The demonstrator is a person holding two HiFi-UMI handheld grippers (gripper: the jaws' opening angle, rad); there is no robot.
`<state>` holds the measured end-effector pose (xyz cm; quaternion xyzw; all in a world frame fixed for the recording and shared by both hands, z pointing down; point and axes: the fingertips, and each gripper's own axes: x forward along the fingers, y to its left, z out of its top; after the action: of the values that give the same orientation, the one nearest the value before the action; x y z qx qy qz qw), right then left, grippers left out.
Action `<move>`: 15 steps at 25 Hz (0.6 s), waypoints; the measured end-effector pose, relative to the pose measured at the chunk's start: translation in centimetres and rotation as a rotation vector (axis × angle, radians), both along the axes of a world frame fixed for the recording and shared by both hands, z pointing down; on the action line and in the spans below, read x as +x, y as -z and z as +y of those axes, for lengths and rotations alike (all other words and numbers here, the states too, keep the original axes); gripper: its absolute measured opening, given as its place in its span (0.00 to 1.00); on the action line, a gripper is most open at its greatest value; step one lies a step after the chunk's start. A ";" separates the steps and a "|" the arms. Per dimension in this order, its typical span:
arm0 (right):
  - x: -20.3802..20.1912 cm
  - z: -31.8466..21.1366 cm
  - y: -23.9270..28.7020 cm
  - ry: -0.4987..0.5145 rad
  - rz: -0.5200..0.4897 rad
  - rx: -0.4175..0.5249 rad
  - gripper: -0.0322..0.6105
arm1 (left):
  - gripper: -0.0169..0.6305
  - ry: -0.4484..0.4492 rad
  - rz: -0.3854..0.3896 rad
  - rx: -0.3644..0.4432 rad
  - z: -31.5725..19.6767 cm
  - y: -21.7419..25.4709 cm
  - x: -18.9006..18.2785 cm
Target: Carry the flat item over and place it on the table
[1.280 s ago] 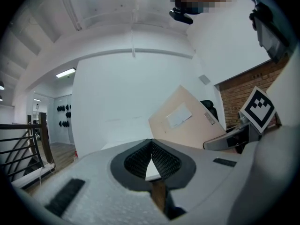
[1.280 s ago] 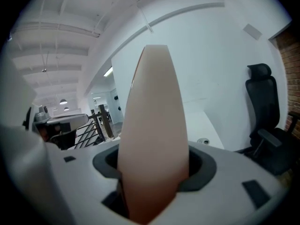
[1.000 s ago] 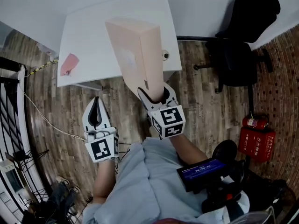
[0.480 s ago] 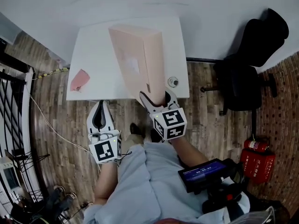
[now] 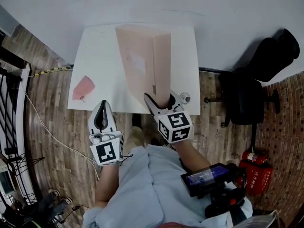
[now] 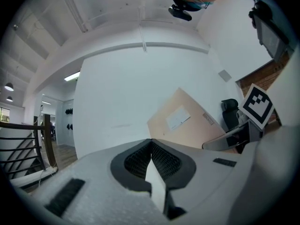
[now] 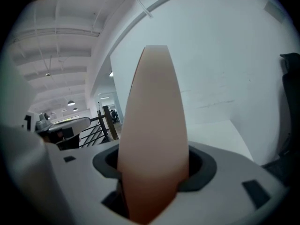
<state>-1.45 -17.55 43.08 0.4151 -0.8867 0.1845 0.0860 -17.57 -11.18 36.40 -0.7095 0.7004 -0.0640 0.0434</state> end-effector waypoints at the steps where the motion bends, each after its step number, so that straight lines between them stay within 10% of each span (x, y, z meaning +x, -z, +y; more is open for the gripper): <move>1: -0.7 -0.8 -0.1 0.000 0.002 -0.004 0.49 | 0.04 -0.003 0.002 -0.002 -1.0 -0.1 -0.6; 15: -9.4 -11.0 -1.1 -0.049 0.027 -0.058 0.49 | 0.04 -0.075 0.034 -0.042 -13.5 -1.5 -9.2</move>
<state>-10.85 -28.58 44.15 0.4364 -0.8693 0.2067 0.1053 -26.75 -24.65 37.90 -0.7369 0.6726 -0.0652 0.0191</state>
